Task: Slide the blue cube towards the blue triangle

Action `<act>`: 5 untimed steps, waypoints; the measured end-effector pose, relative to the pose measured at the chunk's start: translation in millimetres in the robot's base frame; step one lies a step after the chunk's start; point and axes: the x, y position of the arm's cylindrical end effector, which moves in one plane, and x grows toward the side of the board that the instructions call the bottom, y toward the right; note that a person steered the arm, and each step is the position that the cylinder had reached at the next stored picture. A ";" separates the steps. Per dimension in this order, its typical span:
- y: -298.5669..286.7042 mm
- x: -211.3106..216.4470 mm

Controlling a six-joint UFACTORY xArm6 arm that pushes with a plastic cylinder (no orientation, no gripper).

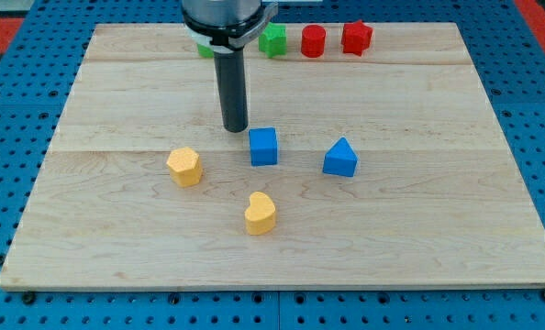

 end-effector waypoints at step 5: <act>2.8 -5.1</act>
